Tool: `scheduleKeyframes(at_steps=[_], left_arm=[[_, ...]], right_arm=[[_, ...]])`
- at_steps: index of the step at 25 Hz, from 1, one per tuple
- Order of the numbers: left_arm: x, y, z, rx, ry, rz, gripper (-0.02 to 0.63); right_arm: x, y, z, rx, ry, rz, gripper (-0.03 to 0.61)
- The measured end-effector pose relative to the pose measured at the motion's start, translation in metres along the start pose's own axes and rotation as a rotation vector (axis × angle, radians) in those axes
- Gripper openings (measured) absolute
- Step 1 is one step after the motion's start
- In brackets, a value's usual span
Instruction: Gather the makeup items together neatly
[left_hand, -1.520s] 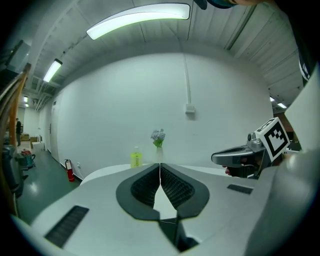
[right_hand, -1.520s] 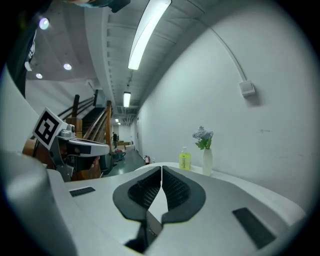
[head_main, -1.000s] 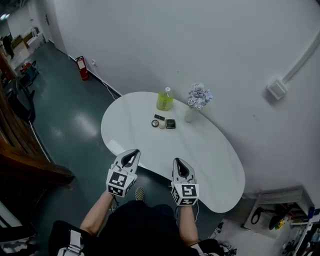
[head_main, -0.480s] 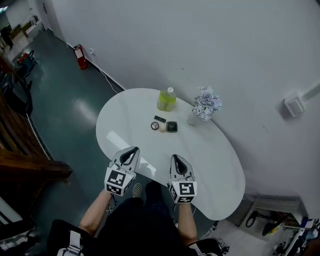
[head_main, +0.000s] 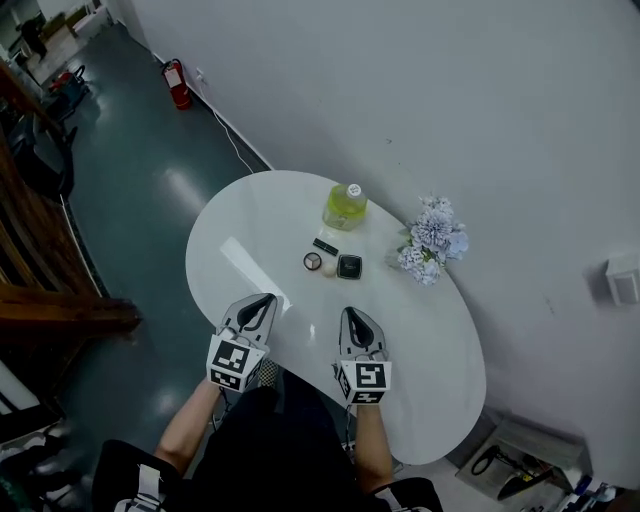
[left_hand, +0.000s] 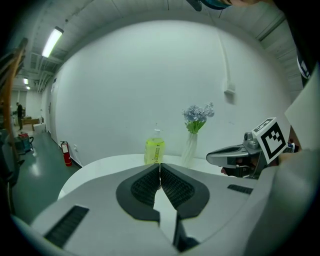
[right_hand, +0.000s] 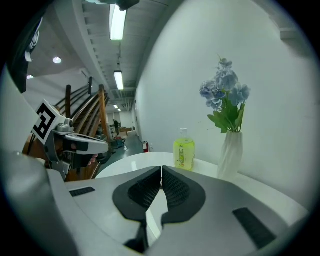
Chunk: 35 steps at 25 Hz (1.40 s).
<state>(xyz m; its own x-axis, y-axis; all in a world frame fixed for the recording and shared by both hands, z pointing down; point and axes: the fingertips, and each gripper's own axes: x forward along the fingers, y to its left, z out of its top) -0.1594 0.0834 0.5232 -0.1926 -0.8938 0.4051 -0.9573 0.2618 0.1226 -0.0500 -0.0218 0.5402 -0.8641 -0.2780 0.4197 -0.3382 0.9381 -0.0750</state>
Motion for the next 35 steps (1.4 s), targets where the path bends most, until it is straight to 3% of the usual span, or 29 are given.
scheduleKeyframes(at_steps=[8,21,22,25,35], left_arm=[[0.031,0.019,-0.032,-0.058,0.079,0.050,0.020],[0.048,0.054,-0.054,-0.135,0.117,0.141,0.020],[0.048,0.056,-0.055,-0.141,0.117,0.147,0.020],[0.049,0.059,-0.057,-0.148,0.126,0.158,0.020],[0.050,0.067,-0.066,-0.176,0.145,0.187,0.020]], right_arm=[[0.051,-0.013,-0.028,0.013,0.081,0.067,0.032],[0.123,-0.026,-0.053,-0.043,0.187,0.146,0.035],[0.128,-0.025,-0.055,-0.045,0.199,0.156,0.041],[0.143,-0.022,-0.065,-0.043,0.241,0.193,0.147],[0.169,-0.024,-0.083,-0.091,0.295,0.176,0.150]])
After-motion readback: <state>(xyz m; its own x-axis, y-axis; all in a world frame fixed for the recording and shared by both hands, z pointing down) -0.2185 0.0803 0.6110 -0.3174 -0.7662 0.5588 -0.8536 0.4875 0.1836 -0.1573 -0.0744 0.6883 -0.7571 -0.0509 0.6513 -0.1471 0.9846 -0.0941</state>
